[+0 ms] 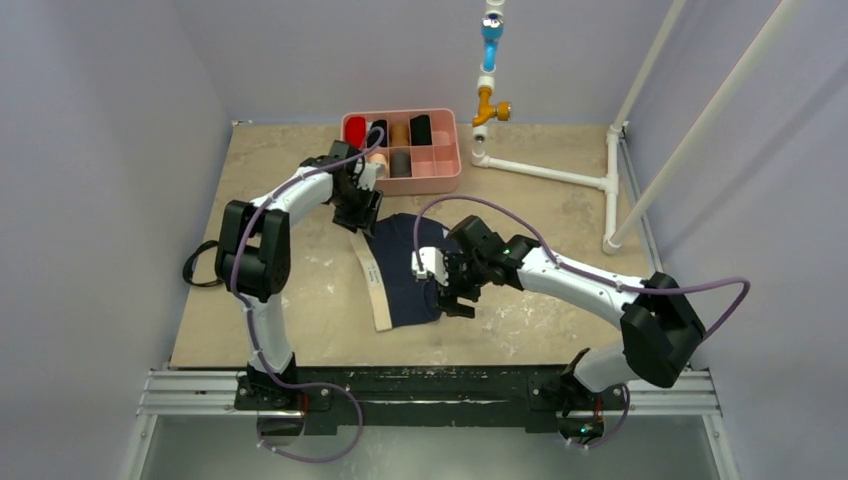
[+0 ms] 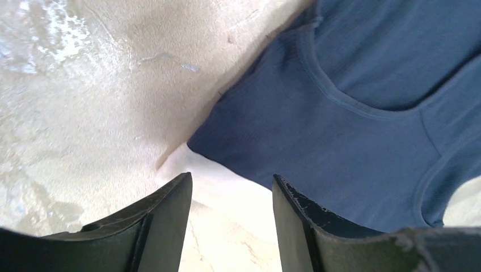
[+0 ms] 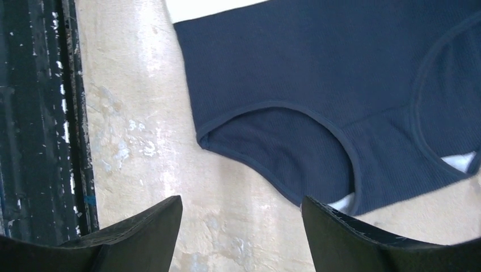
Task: Roll the underwear
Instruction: Fold the underwear at the center of the board.
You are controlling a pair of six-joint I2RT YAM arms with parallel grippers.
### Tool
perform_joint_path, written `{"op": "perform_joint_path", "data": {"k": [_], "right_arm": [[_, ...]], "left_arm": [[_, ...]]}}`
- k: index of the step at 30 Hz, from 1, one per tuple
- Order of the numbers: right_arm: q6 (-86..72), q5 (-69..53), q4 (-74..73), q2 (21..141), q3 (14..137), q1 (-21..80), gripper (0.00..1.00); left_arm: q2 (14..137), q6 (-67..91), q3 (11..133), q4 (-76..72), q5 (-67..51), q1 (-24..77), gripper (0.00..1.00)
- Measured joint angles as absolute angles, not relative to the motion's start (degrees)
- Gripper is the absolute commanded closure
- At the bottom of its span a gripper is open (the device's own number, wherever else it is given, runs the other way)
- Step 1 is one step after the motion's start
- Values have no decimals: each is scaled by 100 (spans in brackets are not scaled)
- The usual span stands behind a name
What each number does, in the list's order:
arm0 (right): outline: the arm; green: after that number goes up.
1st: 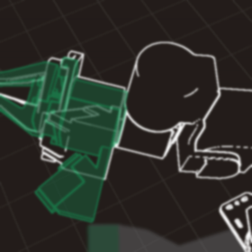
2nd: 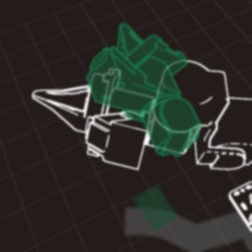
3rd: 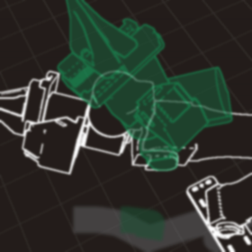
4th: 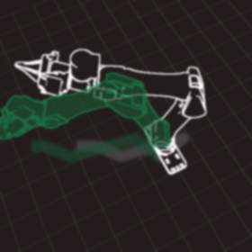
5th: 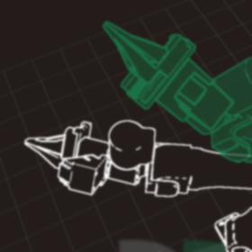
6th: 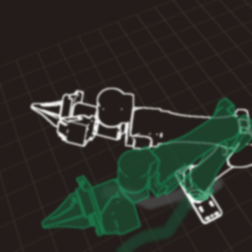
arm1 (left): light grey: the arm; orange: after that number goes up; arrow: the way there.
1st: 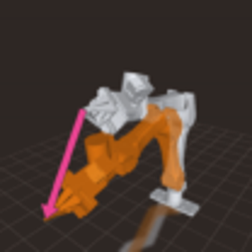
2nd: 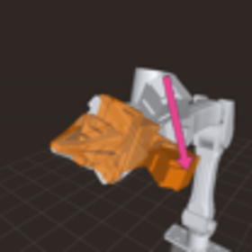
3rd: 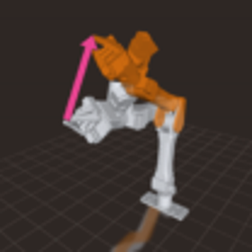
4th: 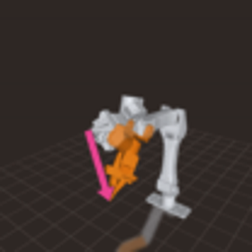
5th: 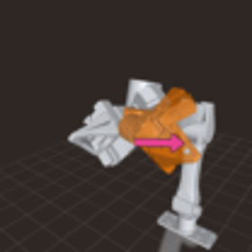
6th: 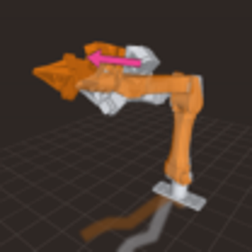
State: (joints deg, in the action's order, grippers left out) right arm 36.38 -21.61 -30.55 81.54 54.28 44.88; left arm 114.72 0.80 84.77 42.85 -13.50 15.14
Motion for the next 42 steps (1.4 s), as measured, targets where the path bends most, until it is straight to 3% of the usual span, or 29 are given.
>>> {"op": "perform_joint_path", "data": {"k": [7, 16, 28, 42], "right_arm": [[3616, -2517, -2897, 9076, 5957, 5260, 25], [3594, -2985, -2434, 10095, 6807, 5854, 24], [3531, -3155, -2268, 10923, 6952, 6558, 26], [3559, -3304, -2351, 10916, 6875, 6619, 27]], "left_arm": [[10916, -12, 8353, 4147, -1619, 1514, 47], [11279, -27, 8353, 4276, -2014, 1514, 48], [11498, -27, 8379, 4449, -2086, 1514, 48], [11546, -27, 8390, 4510, -2084, 1514, 48]]}}
